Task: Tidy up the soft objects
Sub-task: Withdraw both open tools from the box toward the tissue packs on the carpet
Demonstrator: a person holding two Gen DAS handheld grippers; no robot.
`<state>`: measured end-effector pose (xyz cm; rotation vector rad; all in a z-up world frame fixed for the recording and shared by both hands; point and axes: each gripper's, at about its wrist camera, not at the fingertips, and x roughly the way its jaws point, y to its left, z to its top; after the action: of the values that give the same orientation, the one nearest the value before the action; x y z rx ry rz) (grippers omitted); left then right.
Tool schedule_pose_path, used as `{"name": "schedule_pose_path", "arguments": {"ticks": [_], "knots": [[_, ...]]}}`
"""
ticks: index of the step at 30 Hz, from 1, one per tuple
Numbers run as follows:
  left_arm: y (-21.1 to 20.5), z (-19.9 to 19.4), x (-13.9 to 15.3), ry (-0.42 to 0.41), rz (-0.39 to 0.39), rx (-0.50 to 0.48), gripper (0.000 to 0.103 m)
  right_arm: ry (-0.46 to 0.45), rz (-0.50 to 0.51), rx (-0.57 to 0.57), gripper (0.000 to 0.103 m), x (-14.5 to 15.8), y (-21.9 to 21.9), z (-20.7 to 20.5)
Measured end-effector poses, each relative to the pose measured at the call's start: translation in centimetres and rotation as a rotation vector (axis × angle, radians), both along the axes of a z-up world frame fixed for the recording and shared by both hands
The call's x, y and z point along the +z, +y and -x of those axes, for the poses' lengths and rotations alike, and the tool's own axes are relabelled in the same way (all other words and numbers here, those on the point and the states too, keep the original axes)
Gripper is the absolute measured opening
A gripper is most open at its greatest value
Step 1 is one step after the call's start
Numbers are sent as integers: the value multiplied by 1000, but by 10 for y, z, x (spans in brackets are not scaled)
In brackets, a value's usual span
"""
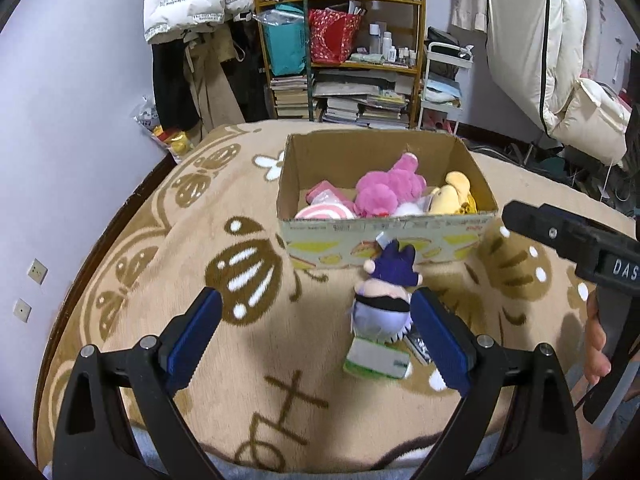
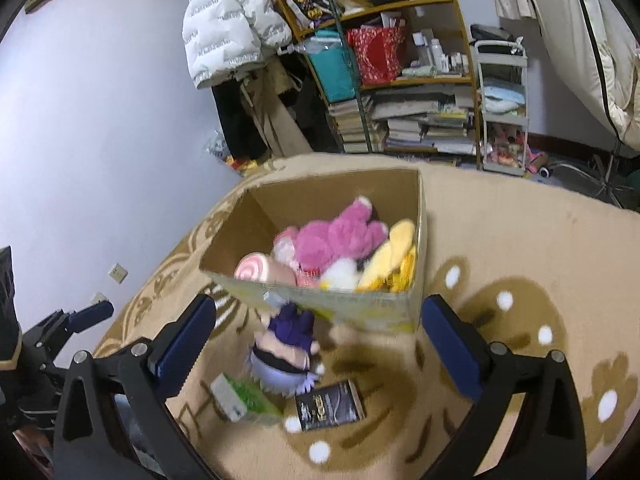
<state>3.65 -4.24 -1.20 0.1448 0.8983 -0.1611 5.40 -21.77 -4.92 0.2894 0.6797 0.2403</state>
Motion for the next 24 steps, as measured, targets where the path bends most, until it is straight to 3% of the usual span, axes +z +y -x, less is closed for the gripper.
{"name": "schedule_pose_path", "arguments": {"ticks": [15,24], "knots": [[-5,-7,-25,80,-17,-42,94,134,55,38,103,-31,13,-3],[-19,-10,-45,154,-31,-115,94,209,79,45,103,-50,19,-16]]}}
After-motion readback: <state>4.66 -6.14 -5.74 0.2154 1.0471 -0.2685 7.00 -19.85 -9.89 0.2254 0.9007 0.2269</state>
